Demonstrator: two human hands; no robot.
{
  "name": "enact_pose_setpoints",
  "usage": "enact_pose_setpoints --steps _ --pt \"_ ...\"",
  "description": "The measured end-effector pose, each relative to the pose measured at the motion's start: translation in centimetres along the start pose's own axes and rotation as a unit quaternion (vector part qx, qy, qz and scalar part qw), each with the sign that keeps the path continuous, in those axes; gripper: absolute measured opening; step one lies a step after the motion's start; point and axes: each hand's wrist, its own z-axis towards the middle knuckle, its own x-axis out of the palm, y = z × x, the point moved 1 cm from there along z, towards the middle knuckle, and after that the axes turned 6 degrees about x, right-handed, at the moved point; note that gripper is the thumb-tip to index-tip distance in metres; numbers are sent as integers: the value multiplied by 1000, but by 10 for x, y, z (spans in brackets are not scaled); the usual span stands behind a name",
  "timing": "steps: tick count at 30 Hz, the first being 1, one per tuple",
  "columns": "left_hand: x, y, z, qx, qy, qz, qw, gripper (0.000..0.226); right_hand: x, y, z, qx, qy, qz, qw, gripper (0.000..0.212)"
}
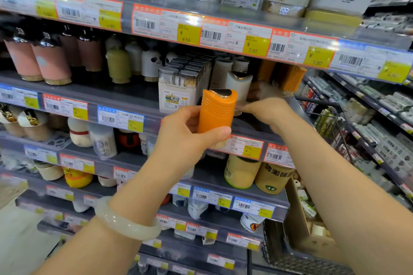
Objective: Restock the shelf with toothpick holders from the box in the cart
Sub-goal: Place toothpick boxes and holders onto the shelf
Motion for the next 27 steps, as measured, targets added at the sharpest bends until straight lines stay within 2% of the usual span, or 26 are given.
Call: enact_pose_setpoints --steps 8,14,18,22,27 --pt "2 4 -5 -14 0 7 1000 44 -3 -9 6 -4 -44 -46 998 56" --pt "-1 2 -6 -13 -1 9 1000 37 -29 -20 6 21 -105 -96 990 65" --pt "-1 2 -5 -17 0 9 1000 45 -36 -20 1 9 -112 -106 988 57" --pt "1 1 -2 -20 3 11 1000 43 -37 -26 -2 23 -65 -65 996 53" --pt "2 -1 2 -19 -3 7 1000 42 -36 -27 -5 -12 -30 -27 999 68"
